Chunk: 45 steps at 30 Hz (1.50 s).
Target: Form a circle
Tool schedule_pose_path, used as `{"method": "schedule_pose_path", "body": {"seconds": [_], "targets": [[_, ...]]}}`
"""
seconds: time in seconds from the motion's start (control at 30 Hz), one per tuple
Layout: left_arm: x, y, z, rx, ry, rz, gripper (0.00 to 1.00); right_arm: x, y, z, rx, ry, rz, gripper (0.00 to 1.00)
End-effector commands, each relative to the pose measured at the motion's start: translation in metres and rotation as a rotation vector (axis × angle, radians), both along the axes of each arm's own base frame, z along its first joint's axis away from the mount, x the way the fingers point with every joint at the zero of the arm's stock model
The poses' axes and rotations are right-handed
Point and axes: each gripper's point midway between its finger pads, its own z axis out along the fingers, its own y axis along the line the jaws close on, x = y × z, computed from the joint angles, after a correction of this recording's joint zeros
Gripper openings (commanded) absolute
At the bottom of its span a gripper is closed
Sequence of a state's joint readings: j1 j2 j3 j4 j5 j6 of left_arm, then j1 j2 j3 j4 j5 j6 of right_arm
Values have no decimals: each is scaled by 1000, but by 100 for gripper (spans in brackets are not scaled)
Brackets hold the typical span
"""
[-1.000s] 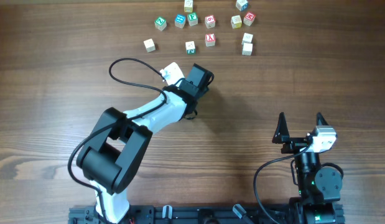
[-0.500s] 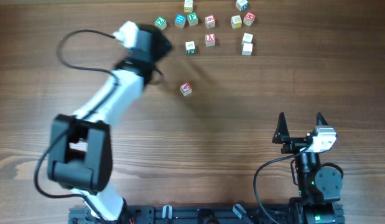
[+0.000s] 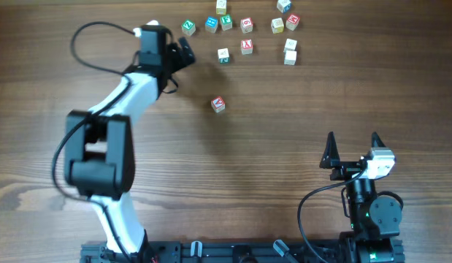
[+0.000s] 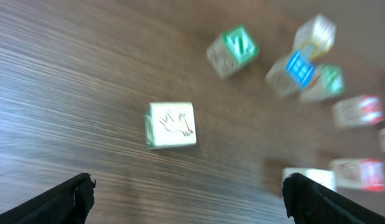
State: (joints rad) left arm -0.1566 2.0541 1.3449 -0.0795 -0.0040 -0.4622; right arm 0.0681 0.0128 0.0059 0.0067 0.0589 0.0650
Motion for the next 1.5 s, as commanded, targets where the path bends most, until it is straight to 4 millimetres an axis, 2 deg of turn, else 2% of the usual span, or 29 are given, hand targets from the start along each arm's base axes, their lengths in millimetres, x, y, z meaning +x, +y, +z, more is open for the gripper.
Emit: {"method": "schedule_pose_path", "body": {"seconds": [0.0, 0.1, 0.2, 0.33, 0.43, 0.53, 0.67, 0.7, 0.77, 0.8, 0.87, 0.97, 1.1, 1.2, 1.3, 1.37, 1.43, 1.47], "targets": [[16, -4, -35, 93, 31, -37, 99, 0, 1, 2, -12, -10, 11, 100], [25, -4, -60, 98, 60, -35, 99, 0, 1, 2, -12, -10, 11, 100], [26, 7, -84, 136, 83, -1, 89, 0, 1, 2, -12, -10, 11, 100], [25, 11, -89, 159, 91, 7, 52, 0, 1, 2, -12, -10, 11, 100], [22, 11, -78, 170, 95, -4, 38, 0, 1, 2, -12, -9, 11, 100], [12, 14, -49, 173, 116, -4, 25, 0, 1, 2, -12, -9, 11, 100], [-18, 16, 17, 178, 149, -11, 16, 0, 1, 2, -12, -9, 10, 100], [-35, 18, 40, 181, 168, -14, 15, 0, 1, 2, -12, -8, 10, 100], [-60, 20, 62, 179, 210, -18, 16, 0, 1, 2, -12, -9, 11, 100], [-78, 19, 71, 170, 249, -35, 16, 0, 2, 2, -8, -8, 11, 100], [-110, 9, 75, 118, 344, -90, 15, 0, 2, 1, -8, -7, 12, 100], [-160, -10, 63, 32, 537, -174, 10, 0, 8, 0, -9, -1, 47, 100], [-203, -30, 30, 41, 678, -243, 8, 1, 9, -5, -5, 21, 57, 100], [-230, -48, -7, 49, 732, -254, 18, 3, 10, -13, -6, 54, 57, 100], [-248, -66, -36, 44, 730, -255, 22, 5, 10, -23, 12, 101, 55, 100], [-250, -81, -51, 43, 679, -297, 25, 6, 10, -33, 64, 145, 51, 100], [-248, -95, -60, 38, 614, -338, 34, 7, 10, -44, 127, 195, 43, 100], [-247, -99, -63, 44, 586, -351, 35, 7, 10, -49, 137, 215, 41, 100]]}}
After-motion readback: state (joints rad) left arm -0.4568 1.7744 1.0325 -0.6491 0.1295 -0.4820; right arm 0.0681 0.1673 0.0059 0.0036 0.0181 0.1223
